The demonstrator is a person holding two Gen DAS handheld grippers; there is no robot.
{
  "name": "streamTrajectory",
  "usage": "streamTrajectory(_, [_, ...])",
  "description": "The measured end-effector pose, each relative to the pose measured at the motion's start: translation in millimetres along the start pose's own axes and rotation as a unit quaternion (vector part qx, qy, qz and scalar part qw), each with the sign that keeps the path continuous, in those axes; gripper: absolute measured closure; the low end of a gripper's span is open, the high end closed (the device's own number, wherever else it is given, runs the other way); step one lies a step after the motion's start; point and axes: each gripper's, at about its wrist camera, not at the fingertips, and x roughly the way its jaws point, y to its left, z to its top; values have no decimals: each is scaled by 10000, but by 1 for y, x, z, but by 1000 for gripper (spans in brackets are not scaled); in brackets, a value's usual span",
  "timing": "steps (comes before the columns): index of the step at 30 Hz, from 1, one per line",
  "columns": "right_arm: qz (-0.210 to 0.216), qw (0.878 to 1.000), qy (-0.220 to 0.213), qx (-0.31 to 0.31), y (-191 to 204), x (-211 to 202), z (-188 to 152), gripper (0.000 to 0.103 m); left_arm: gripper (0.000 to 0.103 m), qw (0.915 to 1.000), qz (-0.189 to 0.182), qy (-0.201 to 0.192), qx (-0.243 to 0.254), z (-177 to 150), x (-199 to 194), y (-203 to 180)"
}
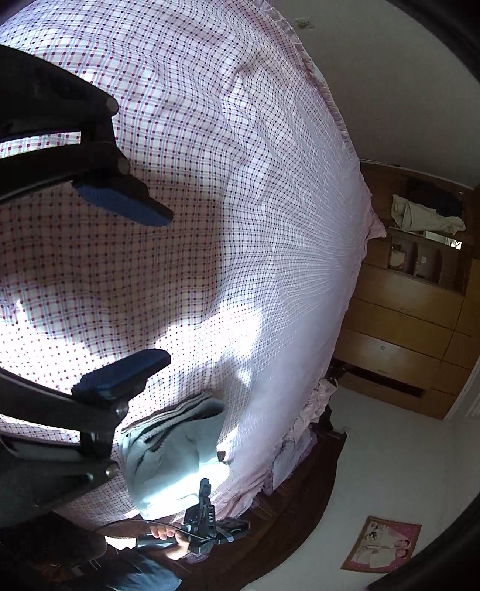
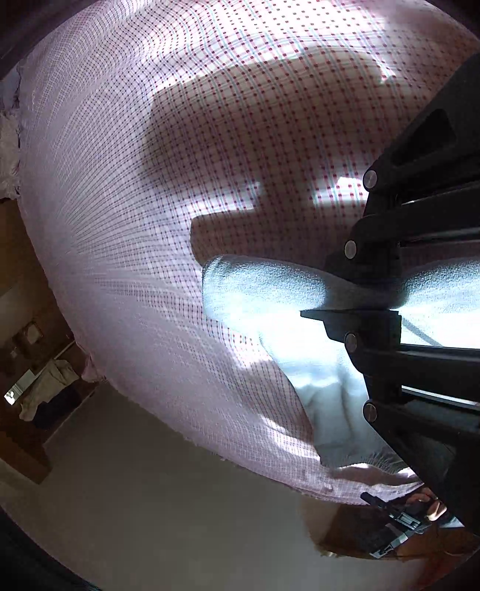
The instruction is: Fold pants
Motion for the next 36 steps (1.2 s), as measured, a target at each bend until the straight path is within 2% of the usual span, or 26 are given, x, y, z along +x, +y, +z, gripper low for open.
streamTrajectory(1, [-106,9999,35,31,3,7,-6,99,30,10000,36,-2,-25,1,1,1])
streamTrajectory(3, [-165,9998,-65,116,-3,7,-17,89,30,10000,72,-7,-61,3,3,1])
streamTrajectory(11, [590,9927,-490,930,-30,-35,-91,82,29,9995,40,-21,-311,8,0,3])
streamTrajectory(15, [716,9878,-688,1197,-32,-50,-135,80,29,9996,71,-3,-288,3,2,2])
streamTrajectory(18, [782,9854,-817,1269,-30,-54,-155,80,29,9998,90,105,-165,0,6,-1])
streamTrajectory(24, [1248,9712,-1024,1752,-45,-51,-160,80,29,9996,139,211,112,-6,10,-12])
streamTrajectory(27, [1141,9749,-1023,1613,-38,-45,-147,80,29,9988,216,246,356,-7,12,-20])
streamTrajectory(29, [923,9796,-1048,1446,-33,-40,-137,80,29,9974,410,-44,595,-6,2,-28])
streamTrajectory(31, [964,9777,-1052,1542,-31,-36,-133,80,29,9959,346,-299,786,-4,-10,-38])
streamTrajectory(36, [1144,9720,-1199,1664,-25,-40,-150,80,29,9955,54,128,939,8,-15,-72])
